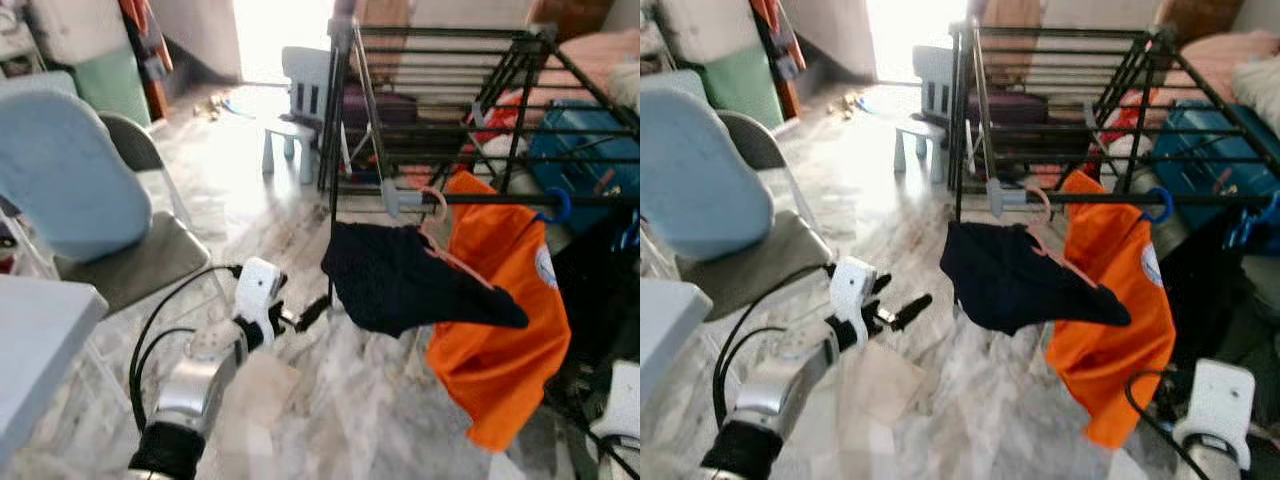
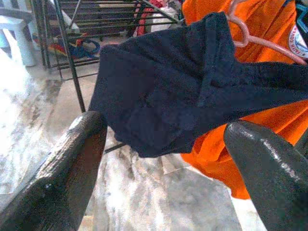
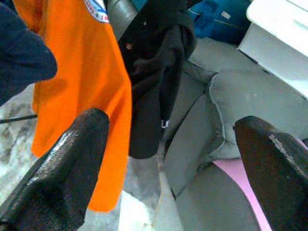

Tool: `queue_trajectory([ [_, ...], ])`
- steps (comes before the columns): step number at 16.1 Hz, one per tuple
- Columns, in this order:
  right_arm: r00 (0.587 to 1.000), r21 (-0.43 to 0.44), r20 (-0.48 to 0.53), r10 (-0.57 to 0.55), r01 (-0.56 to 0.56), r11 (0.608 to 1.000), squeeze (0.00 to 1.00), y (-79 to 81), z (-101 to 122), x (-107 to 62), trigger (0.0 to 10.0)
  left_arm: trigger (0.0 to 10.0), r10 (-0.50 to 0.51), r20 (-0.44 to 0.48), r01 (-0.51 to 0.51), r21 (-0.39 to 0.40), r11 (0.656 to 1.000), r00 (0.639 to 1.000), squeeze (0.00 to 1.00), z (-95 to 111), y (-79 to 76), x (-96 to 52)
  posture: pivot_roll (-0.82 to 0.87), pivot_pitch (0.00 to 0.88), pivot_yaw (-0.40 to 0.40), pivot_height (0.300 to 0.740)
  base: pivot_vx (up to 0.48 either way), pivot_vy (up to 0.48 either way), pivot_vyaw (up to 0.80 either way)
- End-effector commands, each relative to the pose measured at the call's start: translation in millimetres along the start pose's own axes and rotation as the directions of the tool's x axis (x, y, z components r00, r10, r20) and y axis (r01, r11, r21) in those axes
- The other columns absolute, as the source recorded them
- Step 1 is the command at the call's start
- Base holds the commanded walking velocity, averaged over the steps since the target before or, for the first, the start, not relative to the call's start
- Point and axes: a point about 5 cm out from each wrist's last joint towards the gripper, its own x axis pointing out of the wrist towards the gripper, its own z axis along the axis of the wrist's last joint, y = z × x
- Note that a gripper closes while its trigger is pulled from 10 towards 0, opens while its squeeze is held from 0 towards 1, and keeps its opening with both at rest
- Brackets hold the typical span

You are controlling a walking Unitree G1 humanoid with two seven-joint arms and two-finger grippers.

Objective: Hang hanger

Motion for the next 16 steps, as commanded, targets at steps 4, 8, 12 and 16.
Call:
queue_trajectory([
  [4,1.0,-0.011,0.013,0.005,-0.005,1.0,0.0,1.1,4.7,2.5,10.0,10.0,-0.003,0.033,0.002,0.023,1.0,0.999,0.0,7.8,1.5,0.5,0.0,0.0,-0.036,0.74,0.0,0.0,0.0],
  [8,0.999,-0.03,0.018,0.028,-0.027,0.999,0.0,1.5,6.1,4.9,10.0,10.0,-0.007,0.045,0.005,0.034,0.999,0.999,0.0,10.7,1.0,1.6,-0.01,0.0,-0.035,0.74,0.0,0.0,0.0],
  [12,0.997,-0.058,0.041,0.066,-0.063,0.996,0.0,4.8,11.6,7.9,10.0,10.0,-0.006,0.047,0.005,0.033,0.999,0.999,0.0,10.5,1.0,2.5,-0.01,0.0,-0.034,0.74,0.0,-0.175,0.0],
  [16,0.994,-0.057,0.041,0.1,-0.097,0.994,0.0,11.2,11.4,7.2,10.0,10.0,-0.005,0.047,0.004,0.031,1.0,0.999,0.0,10.6,1.1,3.0,-0.01,0.0,-0.032,0.74,0.0,-0.398,0.0],
])
